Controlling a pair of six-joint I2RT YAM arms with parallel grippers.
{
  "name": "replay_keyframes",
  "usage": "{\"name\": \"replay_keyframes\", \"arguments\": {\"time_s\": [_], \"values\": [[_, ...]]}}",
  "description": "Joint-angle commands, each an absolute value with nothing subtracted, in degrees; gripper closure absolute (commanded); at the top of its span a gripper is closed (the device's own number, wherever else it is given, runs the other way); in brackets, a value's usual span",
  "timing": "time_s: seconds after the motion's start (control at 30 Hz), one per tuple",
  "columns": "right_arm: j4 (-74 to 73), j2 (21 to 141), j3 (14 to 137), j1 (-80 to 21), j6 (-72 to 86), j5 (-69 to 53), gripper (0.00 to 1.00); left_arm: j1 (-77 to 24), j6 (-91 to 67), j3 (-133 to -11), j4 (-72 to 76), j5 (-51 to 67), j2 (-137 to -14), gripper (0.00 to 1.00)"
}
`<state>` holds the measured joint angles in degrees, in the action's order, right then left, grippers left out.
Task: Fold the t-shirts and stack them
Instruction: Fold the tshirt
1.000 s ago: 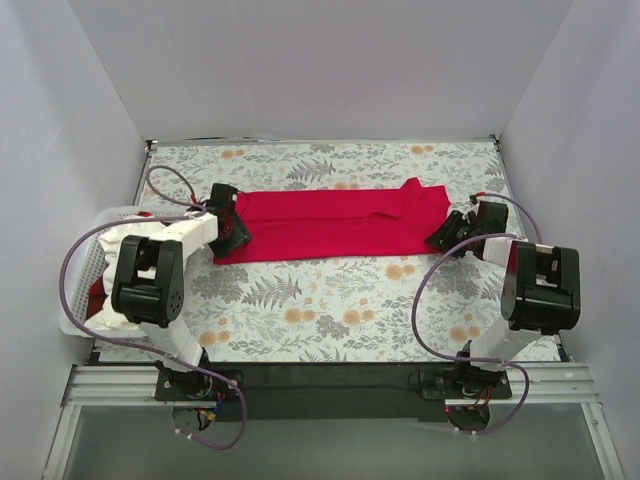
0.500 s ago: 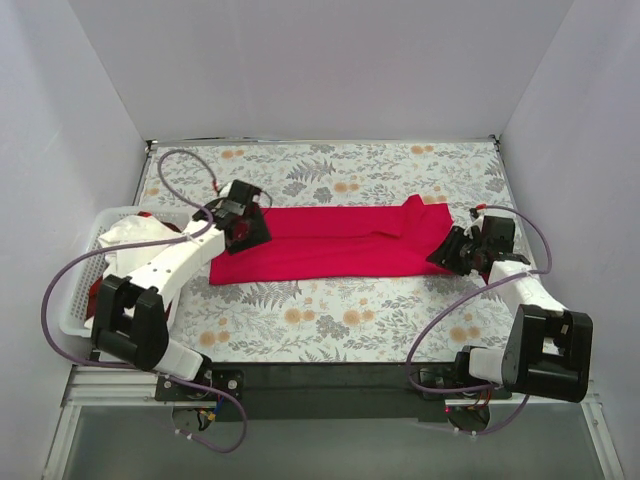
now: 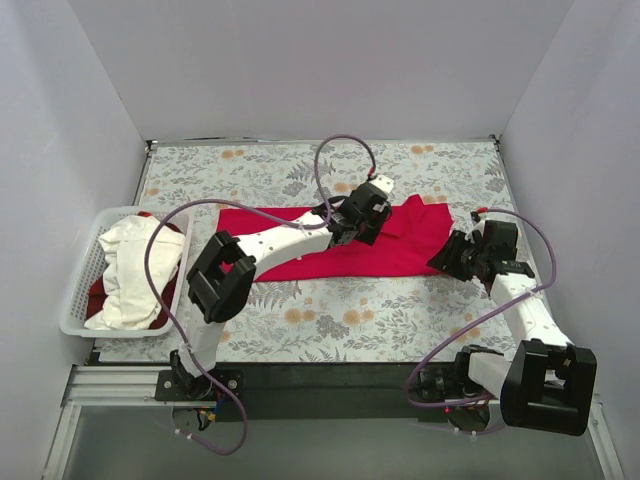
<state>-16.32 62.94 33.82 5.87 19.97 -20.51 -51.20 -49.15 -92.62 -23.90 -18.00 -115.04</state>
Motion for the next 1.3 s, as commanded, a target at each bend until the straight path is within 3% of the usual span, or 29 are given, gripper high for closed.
{"name": "replay_keyframes", "arguments": {"time_s": [0.0,0.33,0.63,1.1,1.2,1.27], "values": [[-18.5,60.5,32.8,5.6,20.0,-20.7,0.55,-52.2,-39.4,-100.4,-19.0,-12.0,-118.2,0.52],[-18.8,59.8,31.9,5.6,20.4,-21.8,0.55,-53.0,-30.4,-111.5,-21.1,-5.9,-131.2,0.64],[-19.0,60.8,31.5,5.6,20.1,-21.5,0.55,-53.3,-27.7,-114.0,-20.2,-3.0,-135.3,0.62],[-19.3,62.0,31.6,5.6,19.4,-20.9,0.55,-55.5,-21.4,-113.4,-14.2,-10.1,-138.4,0.61],[-19.3,61.9,31.6,5.6,19.4,-20.7,0.55,-55.6,-20.7,-113.4,-13.1,-12.0,-138.9,0.65],[-19.3,61.9,31.6,5.6,19.3,-20.7,0.55,-55.6,-20.7,-113.3,-12.5,-12.1,-138.8,0.74]]}}
